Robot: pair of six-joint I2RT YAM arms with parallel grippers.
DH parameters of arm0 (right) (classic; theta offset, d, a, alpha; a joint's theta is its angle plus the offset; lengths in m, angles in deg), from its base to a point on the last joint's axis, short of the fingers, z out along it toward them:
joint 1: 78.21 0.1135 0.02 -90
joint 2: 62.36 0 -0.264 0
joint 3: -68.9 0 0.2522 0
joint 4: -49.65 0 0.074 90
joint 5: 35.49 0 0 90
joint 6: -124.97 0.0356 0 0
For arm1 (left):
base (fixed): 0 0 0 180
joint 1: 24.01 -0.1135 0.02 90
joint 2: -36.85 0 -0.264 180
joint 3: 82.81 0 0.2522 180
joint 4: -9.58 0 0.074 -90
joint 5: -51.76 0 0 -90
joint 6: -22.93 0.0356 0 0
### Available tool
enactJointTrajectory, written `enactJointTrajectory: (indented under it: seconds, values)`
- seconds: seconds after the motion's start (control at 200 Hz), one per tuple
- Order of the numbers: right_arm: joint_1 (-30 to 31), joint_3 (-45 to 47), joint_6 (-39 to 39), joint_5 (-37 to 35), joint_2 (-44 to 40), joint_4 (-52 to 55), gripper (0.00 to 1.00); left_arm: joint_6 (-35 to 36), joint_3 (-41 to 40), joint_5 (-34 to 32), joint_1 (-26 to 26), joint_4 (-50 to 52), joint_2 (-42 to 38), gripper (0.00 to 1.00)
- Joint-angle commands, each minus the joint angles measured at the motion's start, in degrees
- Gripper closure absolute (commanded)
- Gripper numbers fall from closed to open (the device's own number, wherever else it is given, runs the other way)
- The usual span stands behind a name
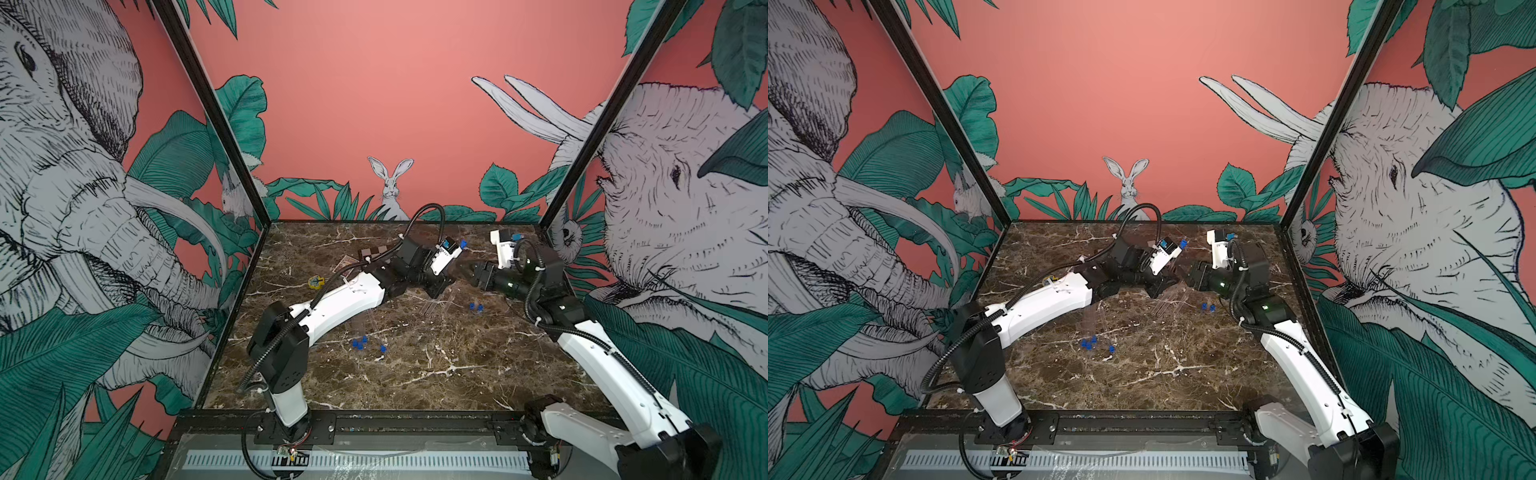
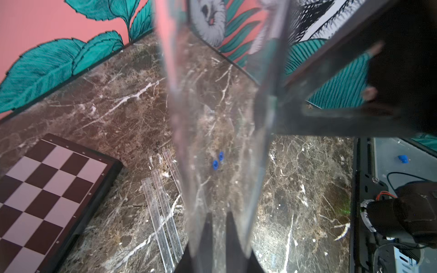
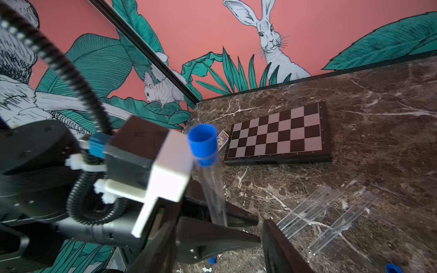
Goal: Remove stoppers from test tubes
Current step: Adjust the test tube.
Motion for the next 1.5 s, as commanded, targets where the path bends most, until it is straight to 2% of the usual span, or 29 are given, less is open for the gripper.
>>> enactJointTrajectory:
  seconds: [0.0,0.245,0.435,0.655,0.845,1.325,1.36,1.42,1.495]
  values:
    - [0.59,-2.04,-2.05,-0.66,1.14,-0.43,0.44,-1.73,2.41,1.37,0.06,0.39,-0.44,1.00]
    - [1.21,-2.41,-2.05,-1.85,3.66,-0.70,0.51,-2.33,1.27,1.40,0.05,-0.85,-1.89,1.00]
    - [1.69,-2.59,-1.77,-1.92,4.50,-1.71,0.53,-3.05,1.35,2.38,0.07,-1.02,-1.92,1.00]
    - [1.83,-1.70,-0.03,-4.61,5.99,-5.35,0.61,-3.40,0.91,2.53,0.14,-0.98,-1.33,0.99]
    - [1.83,-1.73,2.24,-4.73,7.80,-8.37,0.63,-3.17,0.80,2.22,0.23,-1.03,-1.55,0.99]
    - [1.84,-0.29,3.38,-10.28,7.90,-9.70,0.76,-1.72,0.74,1.53,0.81,-0.19,-2.16,0.96]
    - [1.82,-0.16,3.47,-10.30,7.95,-9.88,0.77,-1.54,0.58,1.18,0.91,-0.36,-2.38,0.94]
    - [1.83,-0.16,3.60,-10.33,7.91,-9.90,0.79,-1.25,0.03,-0.30,1.09,-0.94,-2.84,0.79]
    - [1.78,0.13,3.72,-10.32,7.88,-10.19,0.81,-0.08,-0.88,-1.81,1.49,-1.81,-3.63,0.78]
